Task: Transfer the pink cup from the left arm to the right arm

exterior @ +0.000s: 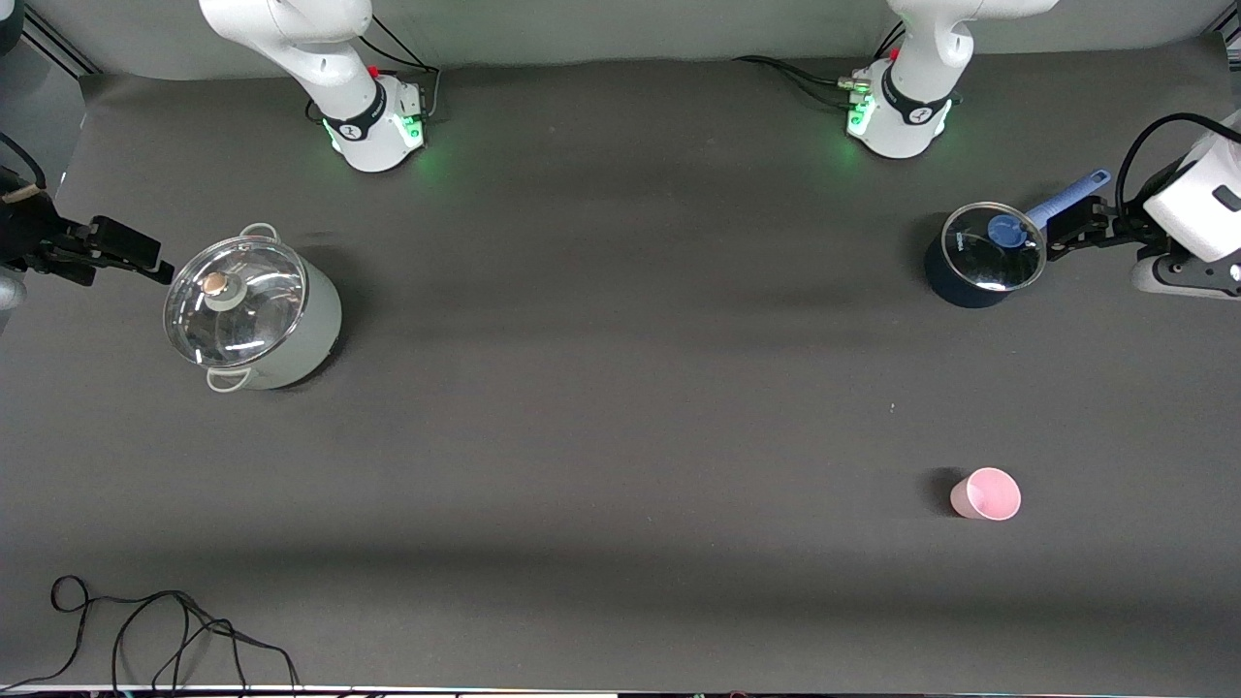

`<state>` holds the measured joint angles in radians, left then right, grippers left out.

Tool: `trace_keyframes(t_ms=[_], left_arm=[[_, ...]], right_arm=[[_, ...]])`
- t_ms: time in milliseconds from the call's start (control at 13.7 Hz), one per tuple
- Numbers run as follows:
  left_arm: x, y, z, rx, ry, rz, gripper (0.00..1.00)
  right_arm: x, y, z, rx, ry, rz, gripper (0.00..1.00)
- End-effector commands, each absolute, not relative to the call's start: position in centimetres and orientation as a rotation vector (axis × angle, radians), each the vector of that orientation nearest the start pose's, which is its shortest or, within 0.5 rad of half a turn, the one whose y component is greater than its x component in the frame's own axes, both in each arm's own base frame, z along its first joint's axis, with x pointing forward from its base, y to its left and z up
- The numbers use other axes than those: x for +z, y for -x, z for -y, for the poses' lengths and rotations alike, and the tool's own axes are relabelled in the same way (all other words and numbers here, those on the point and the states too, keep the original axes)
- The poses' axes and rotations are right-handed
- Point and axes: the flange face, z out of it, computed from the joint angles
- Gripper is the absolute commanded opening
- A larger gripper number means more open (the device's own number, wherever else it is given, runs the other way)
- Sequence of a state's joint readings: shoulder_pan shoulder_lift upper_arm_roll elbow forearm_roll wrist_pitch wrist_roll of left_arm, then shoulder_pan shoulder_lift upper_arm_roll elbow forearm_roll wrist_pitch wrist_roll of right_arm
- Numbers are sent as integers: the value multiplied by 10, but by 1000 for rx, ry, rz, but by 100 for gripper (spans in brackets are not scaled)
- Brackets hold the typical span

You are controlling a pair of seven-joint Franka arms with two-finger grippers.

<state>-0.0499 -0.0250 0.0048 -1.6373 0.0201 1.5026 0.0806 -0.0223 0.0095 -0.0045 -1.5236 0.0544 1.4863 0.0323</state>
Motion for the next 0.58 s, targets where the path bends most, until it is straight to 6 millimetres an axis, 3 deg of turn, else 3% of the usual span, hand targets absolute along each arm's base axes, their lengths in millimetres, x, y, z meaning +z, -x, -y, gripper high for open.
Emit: trace_keyframes(t_ms=[0, 510], left_arm=[[608, -539, 22, 163, 3096, -196, 100], [608, -540, 20, 156, 3097, -194, 100]], right_arm=[[640, -551, 6, 79, 3072, -109, 100], [639, -551, 7, 84, 3072, -117, 100]])
